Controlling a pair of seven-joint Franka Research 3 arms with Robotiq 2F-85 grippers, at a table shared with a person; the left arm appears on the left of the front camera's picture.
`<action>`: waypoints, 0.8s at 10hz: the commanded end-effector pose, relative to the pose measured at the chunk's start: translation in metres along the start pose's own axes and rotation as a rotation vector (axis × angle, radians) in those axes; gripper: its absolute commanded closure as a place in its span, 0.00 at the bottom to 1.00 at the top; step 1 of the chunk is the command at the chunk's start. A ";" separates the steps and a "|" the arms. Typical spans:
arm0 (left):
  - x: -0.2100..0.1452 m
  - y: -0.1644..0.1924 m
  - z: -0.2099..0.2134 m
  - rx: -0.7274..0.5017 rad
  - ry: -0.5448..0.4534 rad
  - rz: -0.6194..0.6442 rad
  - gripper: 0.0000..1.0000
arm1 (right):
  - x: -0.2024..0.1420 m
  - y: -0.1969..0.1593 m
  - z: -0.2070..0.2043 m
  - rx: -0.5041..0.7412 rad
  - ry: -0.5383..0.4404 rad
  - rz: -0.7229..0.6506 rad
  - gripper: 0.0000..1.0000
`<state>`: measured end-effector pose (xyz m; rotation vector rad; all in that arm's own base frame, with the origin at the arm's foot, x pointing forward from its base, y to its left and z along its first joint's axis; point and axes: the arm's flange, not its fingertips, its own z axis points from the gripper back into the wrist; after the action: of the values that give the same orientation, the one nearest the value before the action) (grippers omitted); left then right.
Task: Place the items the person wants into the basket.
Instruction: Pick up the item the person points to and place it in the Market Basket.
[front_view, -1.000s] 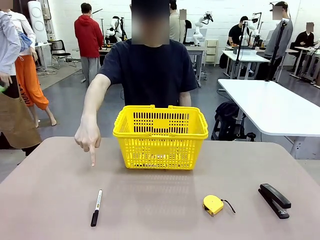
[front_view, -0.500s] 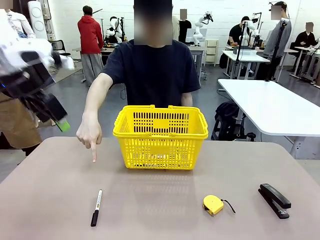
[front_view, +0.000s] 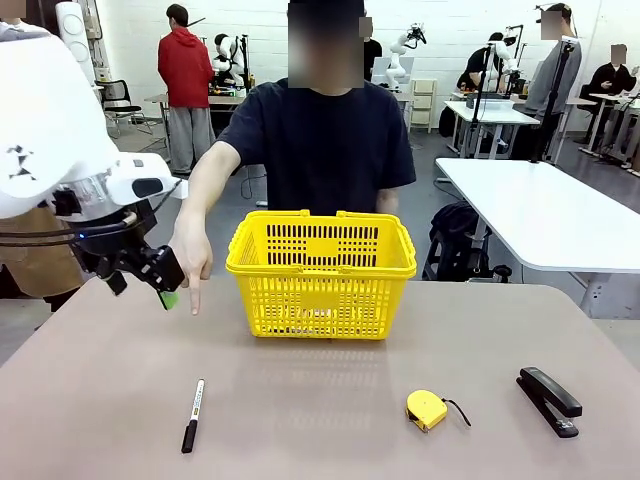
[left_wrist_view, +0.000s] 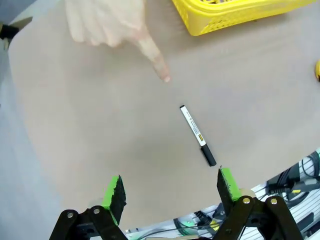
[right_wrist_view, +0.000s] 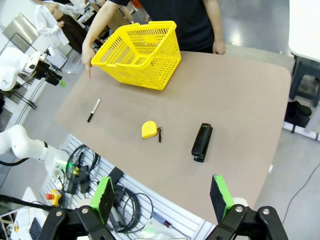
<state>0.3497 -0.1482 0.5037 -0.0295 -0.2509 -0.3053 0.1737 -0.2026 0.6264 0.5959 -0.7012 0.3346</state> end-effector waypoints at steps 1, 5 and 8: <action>0.007 0.007 -0.006 -0.019 -0.019 0.056 0.05 | -0.001 -0.001 -0.001 0.022 -0.008 0.012 0.00; 0.000 0.000 0.000 0.000 0.000 0.000 0.05 | -0.001 -0.001 -0.001 0.022 -0.008 0.012 0.00; 0.000 0.000 0.000 0.000 0.000 0.000 0.05 | -0.001 -0.001 -0.001 0.022 -0.008 0.012 0.00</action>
<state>0.3520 -0.1499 0.5029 -0.0486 -0.2545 -0.3054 0.1737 -0.2027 0.6264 0.5960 -0.7013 0.3345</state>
